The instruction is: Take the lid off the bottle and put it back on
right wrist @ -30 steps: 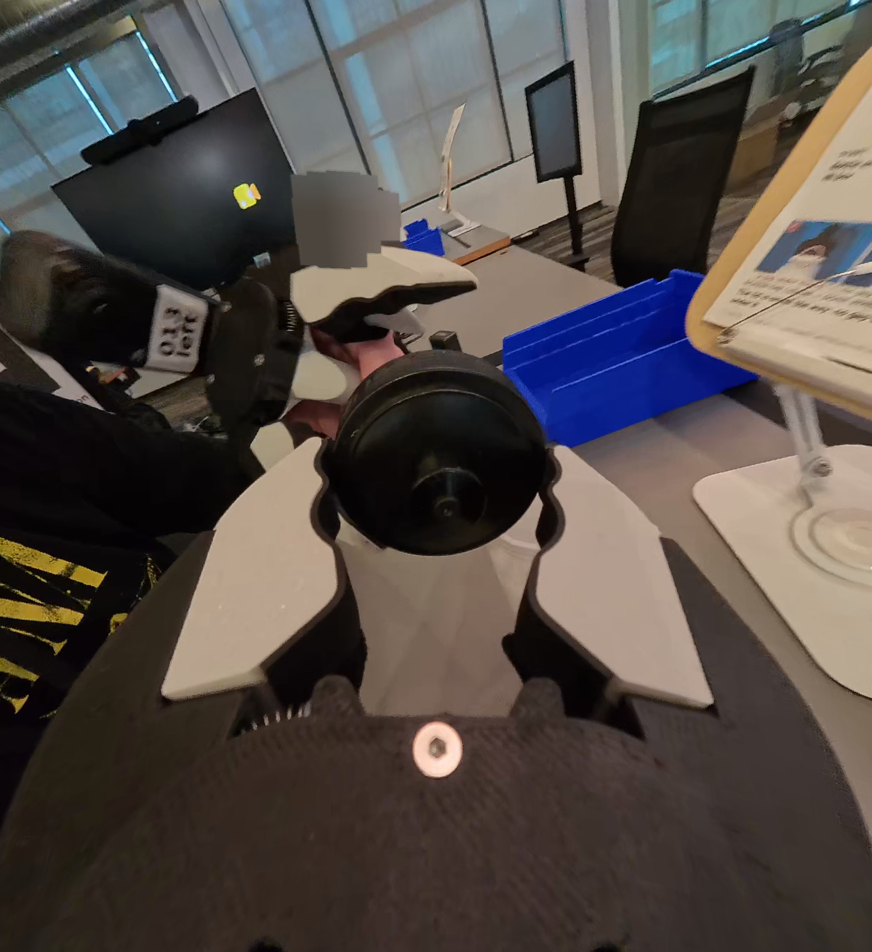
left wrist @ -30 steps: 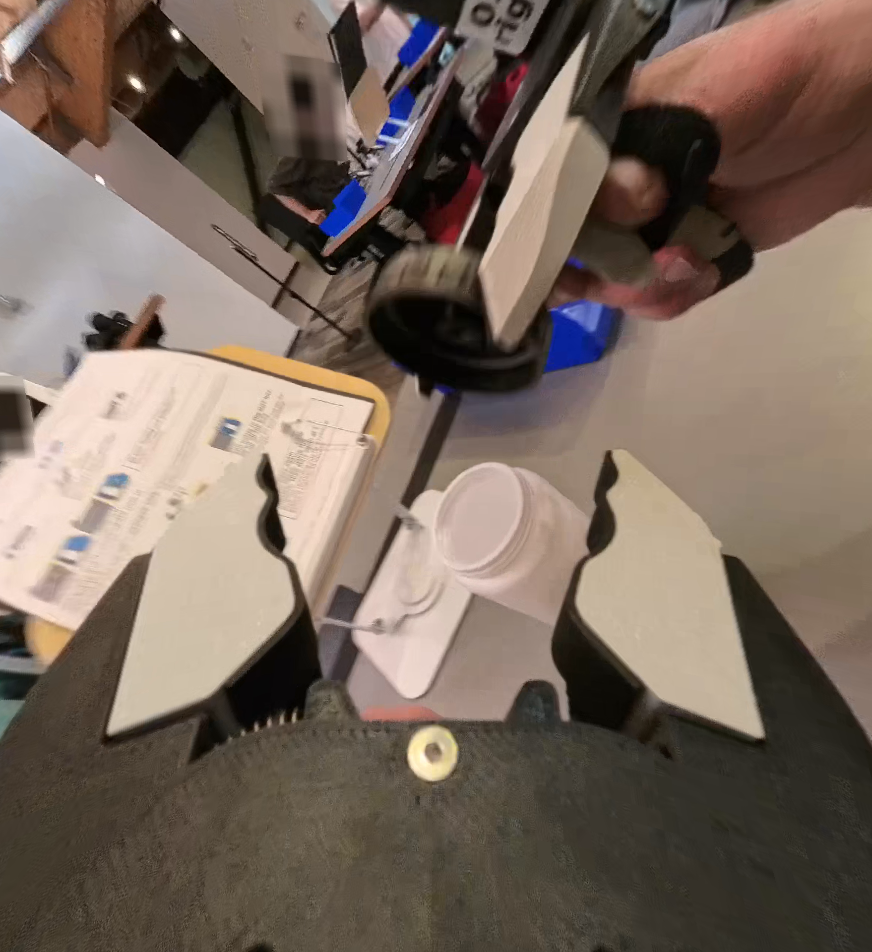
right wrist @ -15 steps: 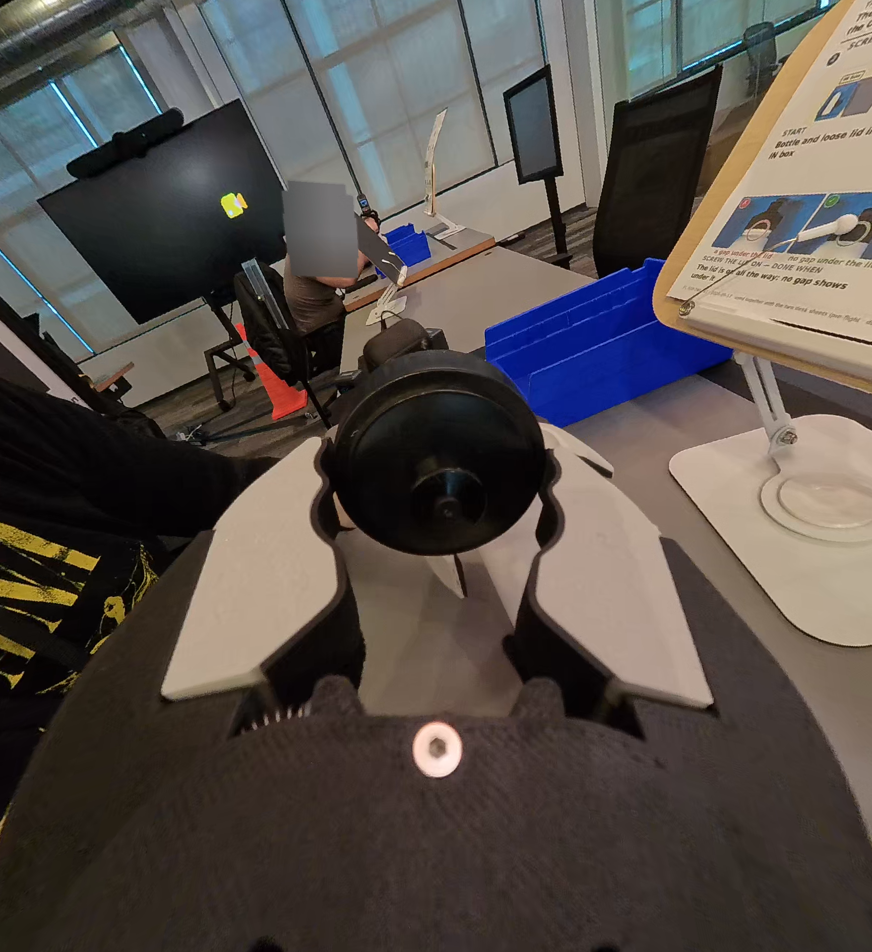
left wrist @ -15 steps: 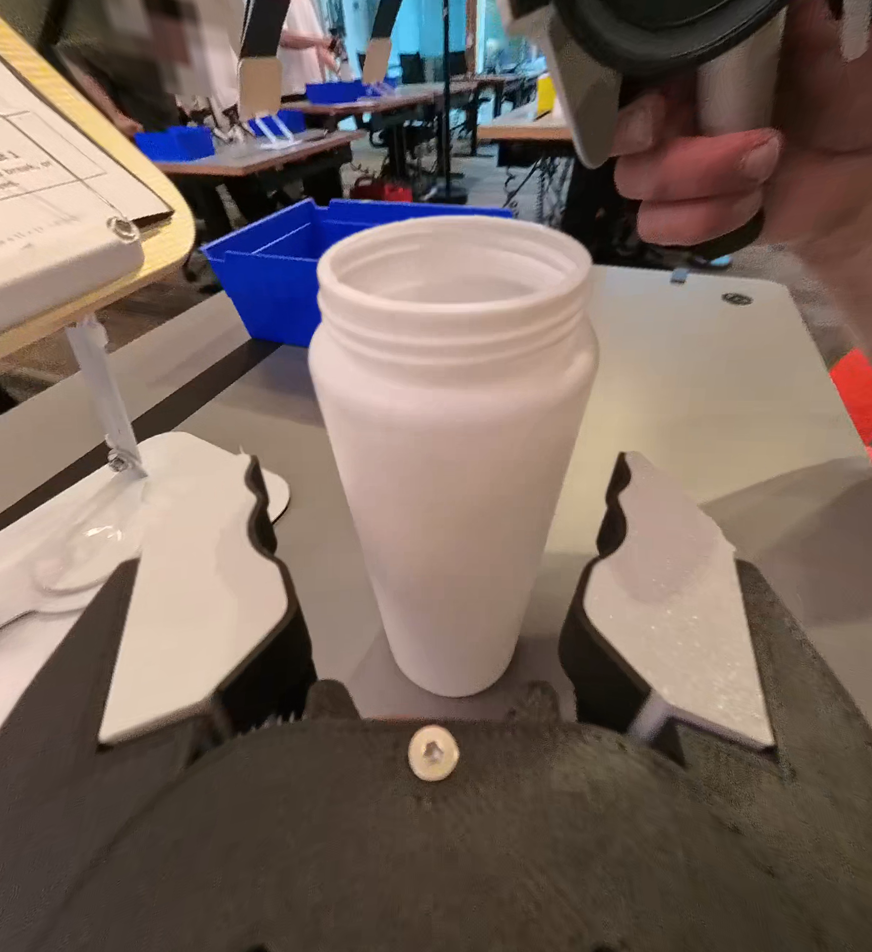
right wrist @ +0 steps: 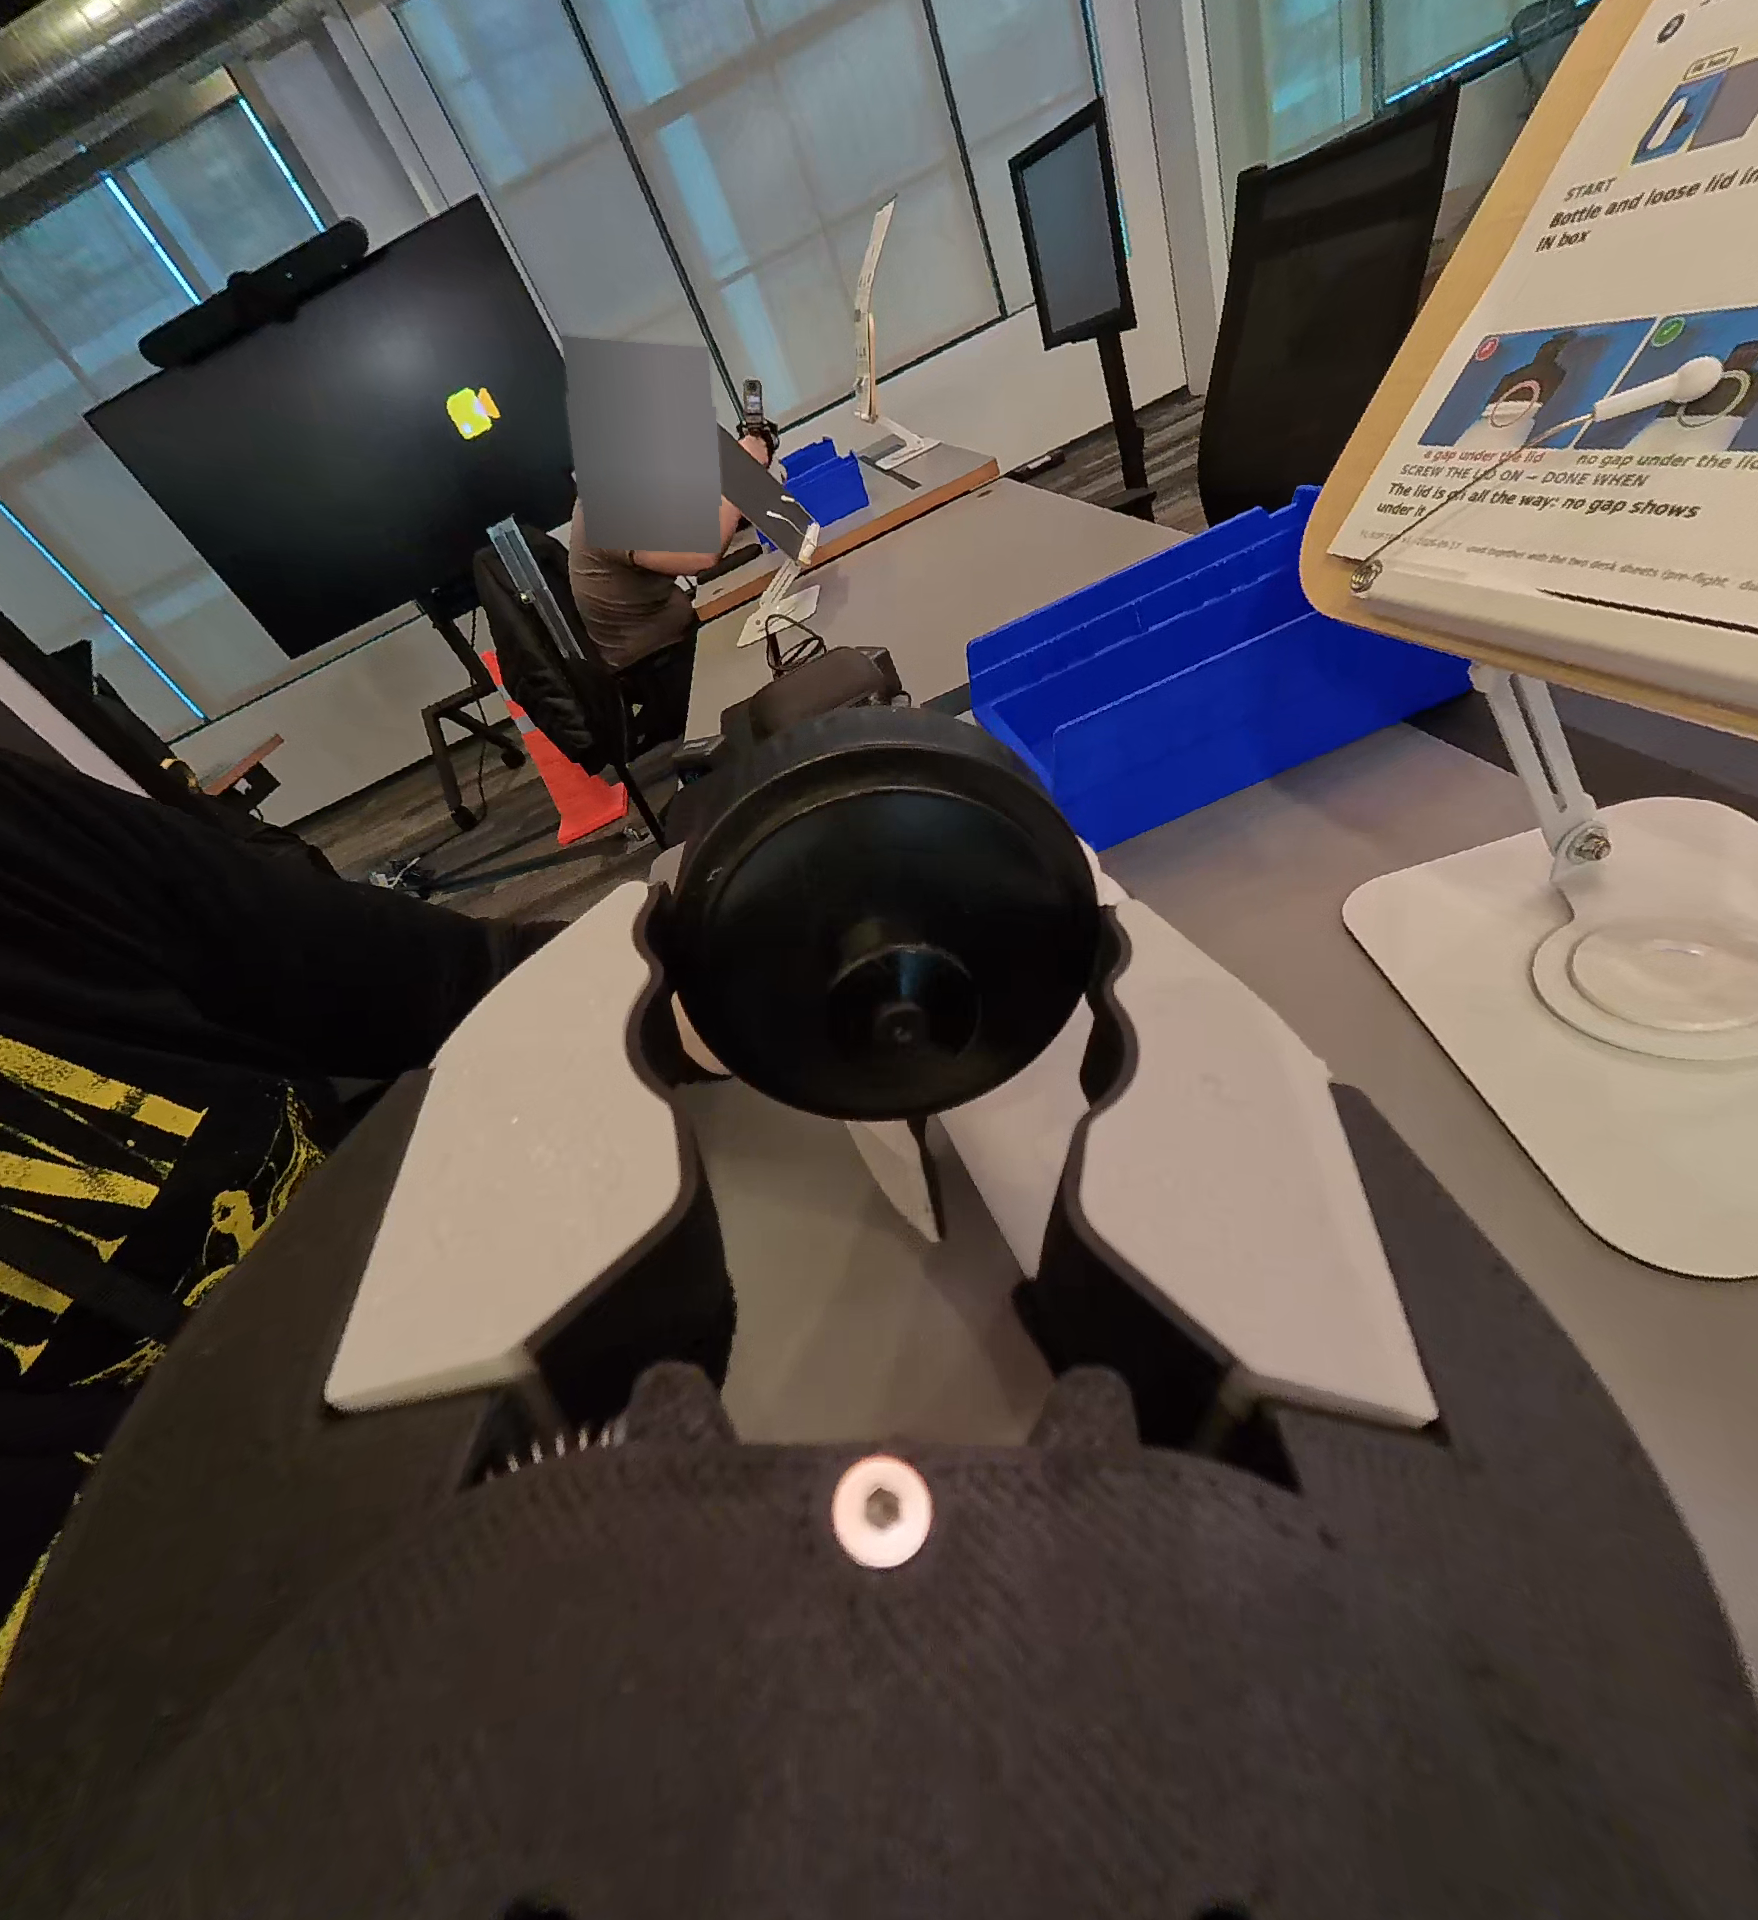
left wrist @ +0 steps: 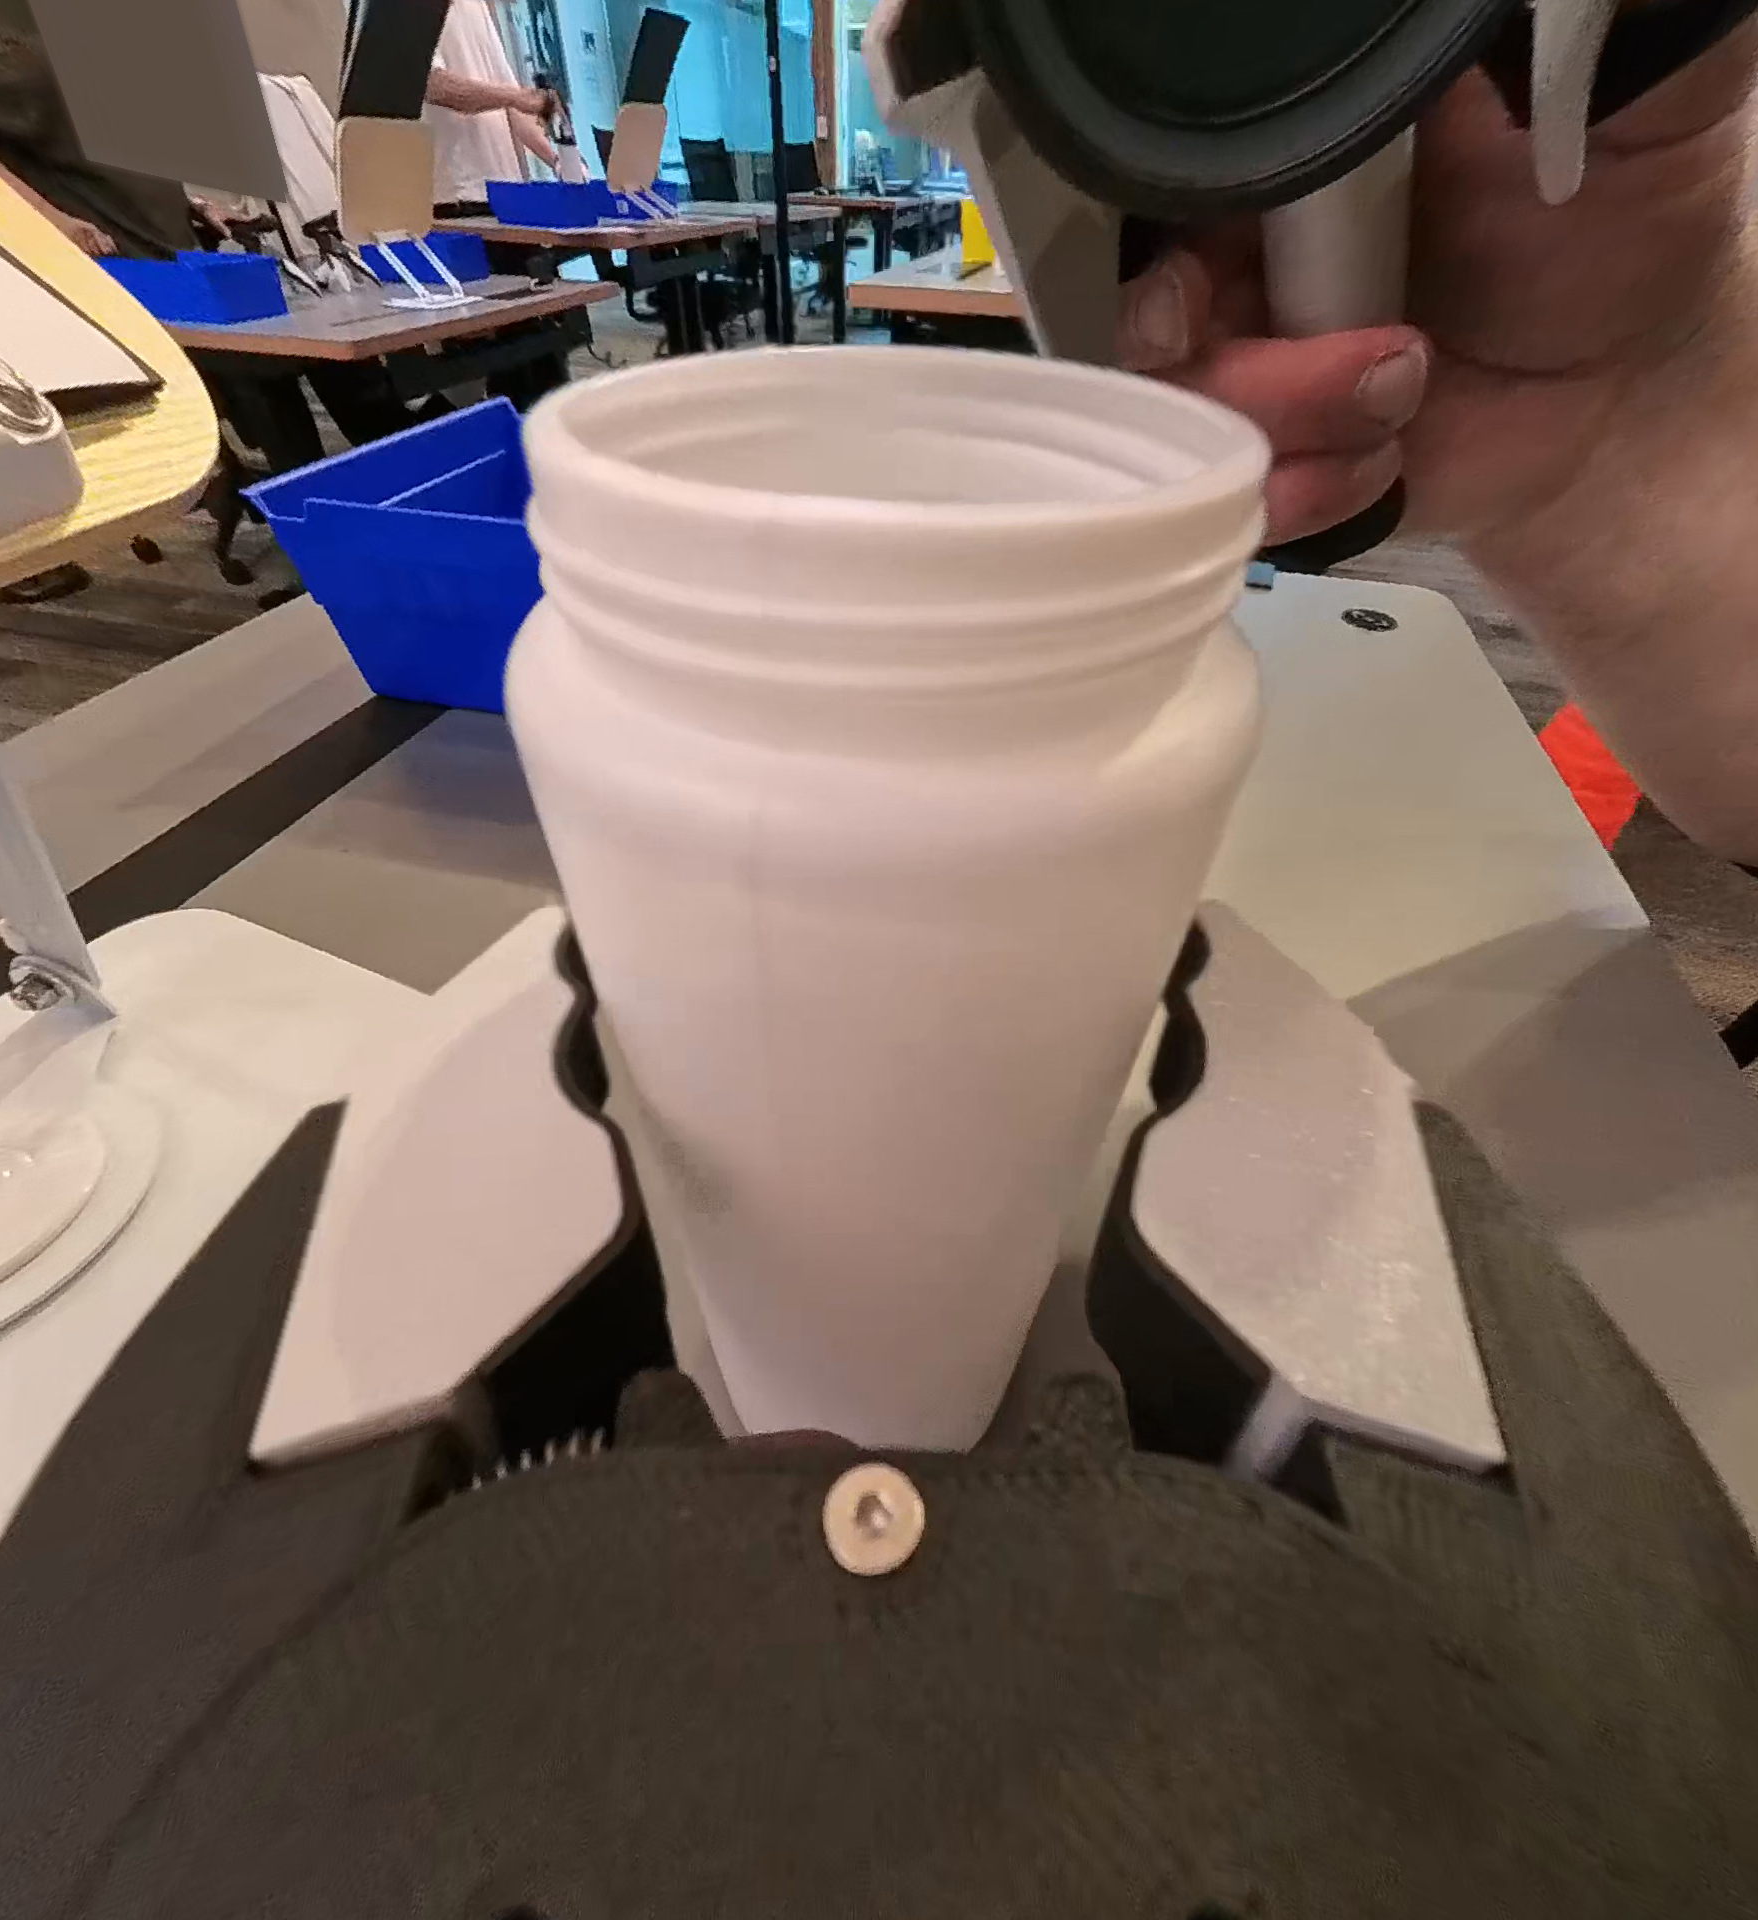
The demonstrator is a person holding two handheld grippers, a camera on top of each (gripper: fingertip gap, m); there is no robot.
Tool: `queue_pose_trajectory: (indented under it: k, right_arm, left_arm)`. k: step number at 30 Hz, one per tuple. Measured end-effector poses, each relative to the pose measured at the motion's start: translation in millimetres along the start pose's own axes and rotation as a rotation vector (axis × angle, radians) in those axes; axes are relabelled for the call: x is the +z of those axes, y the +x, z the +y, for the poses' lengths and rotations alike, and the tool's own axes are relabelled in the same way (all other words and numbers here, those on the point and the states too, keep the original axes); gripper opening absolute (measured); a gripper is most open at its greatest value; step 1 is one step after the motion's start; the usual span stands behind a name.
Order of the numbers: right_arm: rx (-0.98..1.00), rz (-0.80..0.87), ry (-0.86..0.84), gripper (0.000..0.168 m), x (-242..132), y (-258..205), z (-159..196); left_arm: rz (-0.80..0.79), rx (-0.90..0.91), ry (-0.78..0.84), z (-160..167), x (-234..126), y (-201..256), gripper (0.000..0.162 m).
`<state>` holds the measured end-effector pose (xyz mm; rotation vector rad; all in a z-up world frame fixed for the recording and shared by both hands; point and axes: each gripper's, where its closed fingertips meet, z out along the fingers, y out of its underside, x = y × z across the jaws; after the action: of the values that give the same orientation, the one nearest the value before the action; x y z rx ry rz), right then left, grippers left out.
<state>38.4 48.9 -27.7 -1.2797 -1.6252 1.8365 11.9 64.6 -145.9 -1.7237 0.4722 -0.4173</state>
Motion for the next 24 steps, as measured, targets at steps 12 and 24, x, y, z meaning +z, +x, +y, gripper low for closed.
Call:
queue_pose_trajectory:
  k: [12,24]
  right_arm:
    - [-0.138,0.019,-0.314,0.076,3,13,4]
    - [-0.576,-0.072,-1.162,0.076,35,26,18]
  left_arm:
    - [-0.007,0.012,0.010,-1,4,-1,0.096]
    - [0.026,0.011,0.027,-2,8,1,0.095]
